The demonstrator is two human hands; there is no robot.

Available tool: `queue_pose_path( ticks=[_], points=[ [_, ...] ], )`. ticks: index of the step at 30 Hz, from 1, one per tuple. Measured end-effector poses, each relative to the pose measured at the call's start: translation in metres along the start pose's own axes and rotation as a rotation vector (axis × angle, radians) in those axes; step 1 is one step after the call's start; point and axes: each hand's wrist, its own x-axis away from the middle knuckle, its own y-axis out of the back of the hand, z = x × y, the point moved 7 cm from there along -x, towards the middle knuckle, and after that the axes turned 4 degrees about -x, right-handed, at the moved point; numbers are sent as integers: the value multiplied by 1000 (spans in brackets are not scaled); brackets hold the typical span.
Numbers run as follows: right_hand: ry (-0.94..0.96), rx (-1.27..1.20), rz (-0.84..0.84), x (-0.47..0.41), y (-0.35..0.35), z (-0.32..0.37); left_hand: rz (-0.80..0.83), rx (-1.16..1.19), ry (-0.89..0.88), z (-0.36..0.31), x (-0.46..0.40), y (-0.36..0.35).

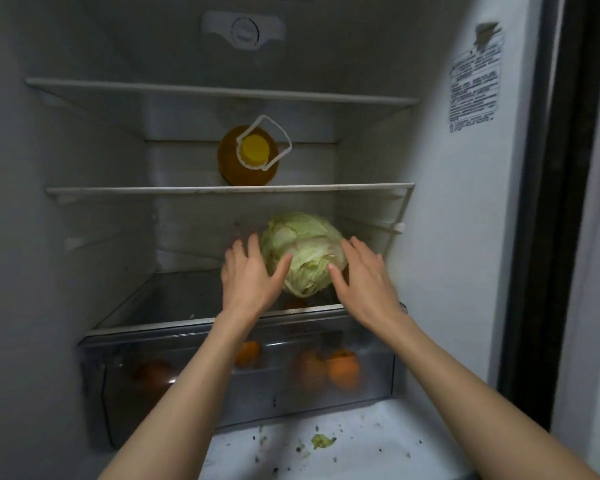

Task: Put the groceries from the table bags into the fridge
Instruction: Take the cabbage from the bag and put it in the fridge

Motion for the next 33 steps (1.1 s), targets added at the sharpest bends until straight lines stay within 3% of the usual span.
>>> queue_pose_path(
  ticks=[4, 11, 15, 18, 21, 27, 33],
  points=[
    [88, 129, -20, 34, 17, 22, -152, -101, -201, -14, 44, 26],
    [157, 214, 6, 108, 32, 45, -39, -270, -272, -11, 121, 40],
    [198, 173, 25, 151, 45, 55, -7, -331, -218, 0, 176, 66],
    [126, 37, 81, 205, 51, 52, -19, -319, -136, 11, 241, 82],
    [54, -61, 212, 282, 48, 46, 27, -354, -70, 14, 324, 84],
    [112, -81, 457, 419, 69, 56, 170, -414, 62, 4, 461, 103],
    [193, -159, 638, 510, 86, 110, 227, -480, 247, 21, 571, 164]
  ],
)
